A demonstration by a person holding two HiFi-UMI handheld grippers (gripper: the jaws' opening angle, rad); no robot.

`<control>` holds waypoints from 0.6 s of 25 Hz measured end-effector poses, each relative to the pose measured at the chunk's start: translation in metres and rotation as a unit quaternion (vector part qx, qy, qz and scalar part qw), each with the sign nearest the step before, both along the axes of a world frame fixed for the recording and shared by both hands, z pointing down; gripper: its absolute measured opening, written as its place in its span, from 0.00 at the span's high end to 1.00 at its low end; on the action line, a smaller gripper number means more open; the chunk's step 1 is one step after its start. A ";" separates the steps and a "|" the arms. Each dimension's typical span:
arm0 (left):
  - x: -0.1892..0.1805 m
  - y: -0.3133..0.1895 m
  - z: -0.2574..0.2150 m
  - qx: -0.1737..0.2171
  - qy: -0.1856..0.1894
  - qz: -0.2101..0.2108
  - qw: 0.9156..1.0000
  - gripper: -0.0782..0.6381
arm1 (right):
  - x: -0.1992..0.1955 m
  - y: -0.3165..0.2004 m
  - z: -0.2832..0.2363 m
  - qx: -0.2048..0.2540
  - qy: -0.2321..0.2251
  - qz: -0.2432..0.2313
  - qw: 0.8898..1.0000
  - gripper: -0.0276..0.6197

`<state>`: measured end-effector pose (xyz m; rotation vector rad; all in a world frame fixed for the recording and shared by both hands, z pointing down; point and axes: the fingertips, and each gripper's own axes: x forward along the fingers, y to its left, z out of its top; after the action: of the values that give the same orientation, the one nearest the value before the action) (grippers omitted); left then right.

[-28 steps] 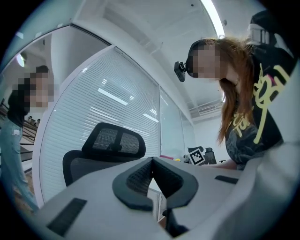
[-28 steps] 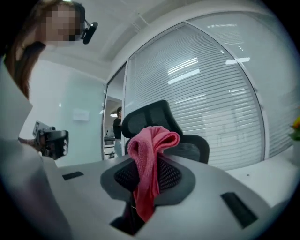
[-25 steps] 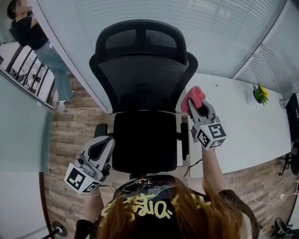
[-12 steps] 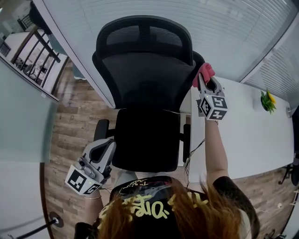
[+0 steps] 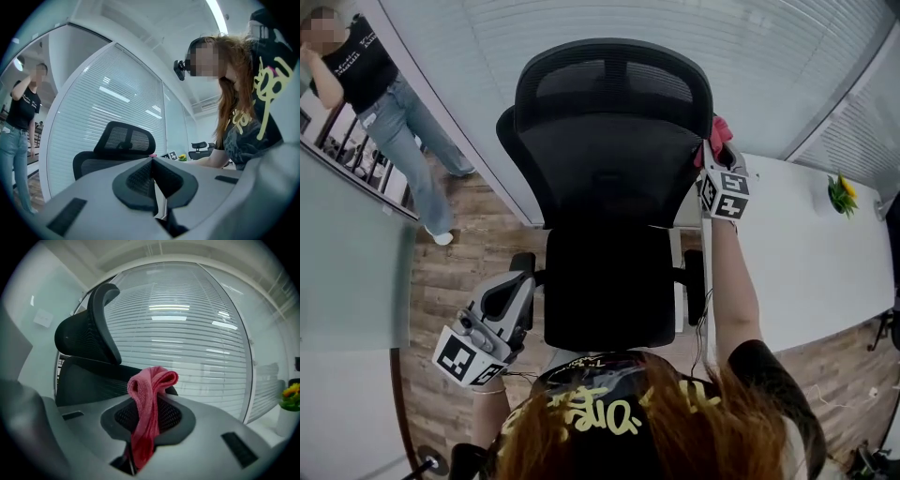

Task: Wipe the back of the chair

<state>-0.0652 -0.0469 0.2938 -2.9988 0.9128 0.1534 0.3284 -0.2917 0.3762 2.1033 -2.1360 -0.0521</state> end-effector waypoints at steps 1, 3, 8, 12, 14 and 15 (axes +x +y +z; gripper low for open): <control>-0.004 -0.003 0.001 -0.001 -0.002 0.003 1.000 0.90 | -0.004 -0.003 0.001 0.000 -0.002 0.005 1.000 0.85; -0.013 -0.011 0.003 -0.004 -0.007 0.008 1.000 0.90 | -0.013 -0.008 0.002 0.001 -0.005 0.014 1.000 0.85; -0.038 -0.029 0.009 -0.013 -0.006 0.016 1.000 0.90 | -0.039 -0.018 -0.005 0.012 -0.015 0.024 1.000 0.85; -0.053 -0.042 0.013 -0.015 -0.002 0.018 1.000 0.90 | -0.068 -0.025 -0.007 0.011 -0.011 0.006 1.000 0.85; -0.057 -0.048 0.012 -0.015 0.003 0.019 1.000 0.90 | -0.078 -0.031 -0.007 0.012 -0.013 0.004 1.000 0.85; -0.058 -0.051 0.013 -0.016 0.006 0.022 1.000 0.90 | -0.081 -0.032 -0.008 0.013 -0.018 0.007 1.000 0.85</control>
<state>-0.1231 -0.0976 0.3064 -3.0520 0.8603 0.1580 0.2474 -0.3240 0.3683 2.1495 -2.1522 -0.0417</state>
